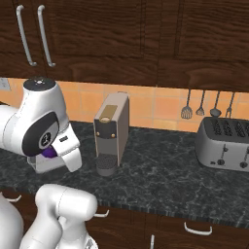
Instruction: Take the meat container that has the shrimp and place it on the second highest rack of the freezer. Then take the vegetable container that has the eggplant and lemon wedge and place it on the highest rack of the freezer.
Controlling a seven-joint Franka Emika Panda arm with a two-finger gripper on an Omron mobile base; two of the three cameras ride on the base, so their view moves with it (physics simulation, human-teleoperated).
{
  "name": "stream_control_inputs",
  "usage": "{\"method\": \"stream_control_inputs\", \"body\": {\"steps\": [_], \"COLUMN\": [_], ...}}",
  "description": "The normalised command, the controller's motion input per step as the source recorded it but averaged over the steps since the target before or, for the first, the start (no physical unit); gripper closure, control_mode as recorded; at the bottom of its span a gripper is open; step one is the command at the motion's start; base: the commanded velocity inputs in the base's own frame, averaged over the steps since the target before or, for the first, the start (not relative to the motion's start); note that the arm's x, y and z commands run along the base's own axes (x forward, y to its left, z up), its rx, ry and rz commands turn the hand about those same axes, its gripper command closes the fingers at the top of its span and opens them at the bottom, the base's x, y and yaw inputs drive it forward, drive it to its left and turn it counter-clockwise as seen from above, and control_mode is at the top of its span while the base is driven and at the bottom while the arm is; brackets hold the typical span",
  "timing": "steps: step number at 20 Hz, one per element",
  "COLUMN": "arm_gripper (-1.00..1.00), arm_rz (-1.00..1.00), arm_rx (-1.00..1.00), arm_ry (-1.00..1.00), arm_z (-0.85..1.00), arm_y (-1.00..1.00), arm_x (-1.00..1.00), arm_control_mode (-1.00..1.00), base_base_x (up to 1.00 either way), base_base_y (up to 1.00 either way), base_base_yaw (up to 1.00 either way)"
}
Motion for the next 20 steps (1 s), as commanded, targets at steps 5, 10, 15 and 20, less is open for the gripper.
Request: {"method": "stream_control_inputs", "body": {"steps": [5,10,15,20], "arm_gripper": [1.00,1.00,1.00,1.00], "arm_rz": [0.00,0.00,0.00,0.00], "arm_rx": [0.00,0.00,0.00,0.00], "arm_ry": [0.00,0.00,0.00,0.00], "arm_z": [0.00,0.00,0.00,0.00], "arm_y": [0.00,0.00,0.00,0.00], "arm_x": [0.00,-0.02,0.00,0.00], "arm_control_mode": [-1.00,1.00,1.00,1.00], "base_base_x": [0.00,-0.26,-1.00,-0.98], "base_base_y": [0.00,0.00,0.00,-0.09], "base_base_yaw": [0.00,0.00,-0.14,-0.44]}}
